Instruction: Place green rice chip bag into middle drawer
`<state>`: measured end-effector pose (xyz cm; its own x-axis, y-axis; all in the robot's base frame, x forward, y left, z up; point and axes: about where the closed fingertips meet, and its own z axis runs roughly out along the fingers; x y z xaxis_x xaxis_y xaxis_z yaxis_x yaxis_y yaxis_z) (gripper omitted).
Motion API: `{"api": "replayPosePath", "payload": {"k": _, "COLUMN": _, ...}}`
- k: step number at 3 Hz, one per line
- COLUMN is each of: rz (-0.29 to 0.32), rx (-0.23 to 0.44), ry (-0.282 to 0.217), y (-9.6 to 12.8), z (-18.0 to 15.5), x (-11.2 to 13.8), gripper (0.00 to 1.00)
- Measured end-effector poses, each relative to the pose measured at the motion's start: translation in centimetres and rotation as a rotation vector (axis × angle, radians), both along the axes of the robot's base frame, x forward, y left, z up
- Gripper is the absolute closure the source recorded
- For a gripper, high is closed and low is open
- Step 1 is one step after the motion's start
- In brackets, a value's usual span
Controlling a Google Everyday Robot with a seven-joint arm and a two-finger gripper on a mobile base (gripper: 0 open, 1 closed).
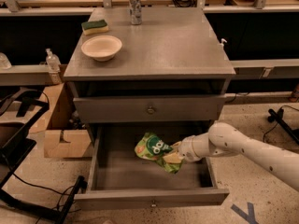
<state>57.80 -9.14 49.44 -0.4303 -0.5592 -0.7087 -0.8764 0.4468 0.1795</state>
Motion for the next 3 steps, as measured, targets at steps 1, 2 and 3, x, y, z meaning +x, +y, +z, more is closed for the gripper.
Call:
{"api": "replayPosePath", "payload": {"k": 1, "rz": 0.003, "rx": 0.001, "ry": 0.002, "y": 0.19, "z": -0.10, "x": -0.07, "gripper": 0.29}}
{"api": "replayPosePath", "payload": {"k": 2, "rz": 0.006, "rx": 0.002, "ry": 0.004, "y": 0.39, "z": -0.21, "x": -0.13, "gripper": 0.06}}
{"api": "replayPosePath", "payload": {"k": 3, "rz": 0.008, "rx": 0.003, "ry": 0.005, "y": 0.50, "z": -0.27, "x": -0.17, "gripper": 0.00}}
